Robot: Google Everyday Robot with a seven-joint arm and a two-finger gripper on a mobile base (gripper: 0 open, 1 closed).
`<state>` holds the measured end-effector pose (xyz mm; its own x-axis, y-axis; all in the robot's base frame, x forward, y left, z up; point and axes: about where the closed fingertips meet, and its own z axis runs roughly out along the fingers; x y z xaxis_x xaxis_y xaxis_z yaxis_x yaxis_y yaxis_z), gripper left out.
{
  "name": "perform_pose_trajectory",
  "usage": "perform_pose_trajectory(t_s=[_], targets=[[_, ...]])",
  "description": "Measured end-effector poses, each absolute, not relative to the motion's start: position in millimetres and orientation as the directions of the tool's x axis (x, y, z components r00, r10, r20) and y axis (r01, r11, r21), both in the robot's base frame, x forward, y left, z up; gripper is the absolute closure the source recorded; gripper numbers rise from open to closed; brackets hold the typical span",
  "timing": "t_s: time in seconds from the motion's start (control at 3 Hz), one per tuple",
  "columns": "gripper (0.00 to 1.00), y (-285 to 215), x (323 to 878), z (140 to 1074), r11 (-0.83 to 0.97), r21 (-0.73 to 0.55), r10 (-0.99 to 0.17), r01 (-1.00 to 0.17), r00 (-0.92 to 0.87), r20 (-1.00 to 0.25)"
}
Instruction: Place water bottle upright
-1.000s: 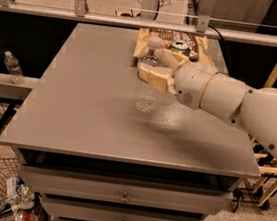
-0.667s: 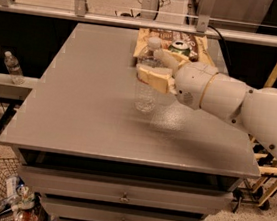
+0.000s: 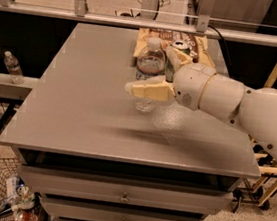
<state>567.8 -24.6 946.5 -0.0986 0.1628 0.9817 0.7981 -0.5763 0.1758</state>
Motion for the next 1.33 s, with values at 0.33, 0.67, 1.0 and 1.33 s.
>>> perform_pose_trajectory(t_s=[0.33,0.67,1.0,1.33], targets=[[0.0,-23,568,948,-0.563,0.183,0.172,0.806,-0.102,0.98],[0.0,-33,567,955,-0.549,0.2,0.203,0.812,-0.102,0.974],[0.0,-54,562,960,-0.553,0.214,0.253,0.805,-0.083,0.964],[0.0,-77,556,963,-0.574,0.228,0.301,0.787,-0.057,0.952]])
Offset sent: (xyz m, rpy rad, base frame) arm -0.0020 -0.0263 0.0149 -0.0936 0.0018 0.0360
